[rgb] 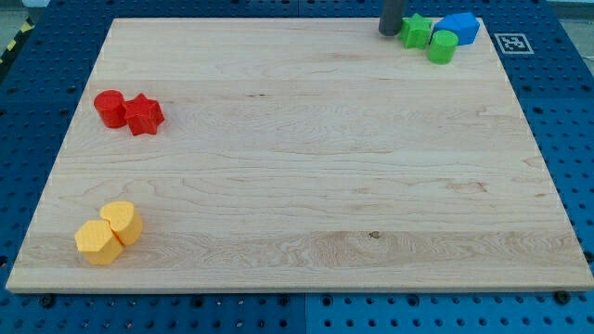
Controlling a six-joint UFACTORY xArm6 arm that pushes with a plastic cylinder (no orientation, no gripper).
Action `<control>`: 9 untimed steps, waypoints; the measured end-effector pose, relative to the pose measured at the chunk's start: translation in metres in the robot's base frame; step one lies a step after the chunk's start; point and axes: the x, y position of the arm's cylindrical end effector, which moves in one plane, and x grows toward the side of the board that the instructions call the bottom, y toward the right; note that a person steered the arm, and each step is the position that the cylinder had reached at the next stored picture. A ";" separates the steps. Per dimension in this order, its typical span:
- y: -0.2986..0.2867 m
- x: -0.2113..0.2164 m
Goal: Push the red circle and red star towards the center
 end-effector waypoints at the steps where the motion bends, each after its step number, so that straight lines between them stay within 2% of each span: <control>1: -0.017 0.006; 2: -0.082 0.048; 3: -0.175 0.092; 5: -0.384 0.098; 6: -0.449 0.099; 7: -0.449 0.104; 8: -0.449 0.126; 9: -0.449 0.168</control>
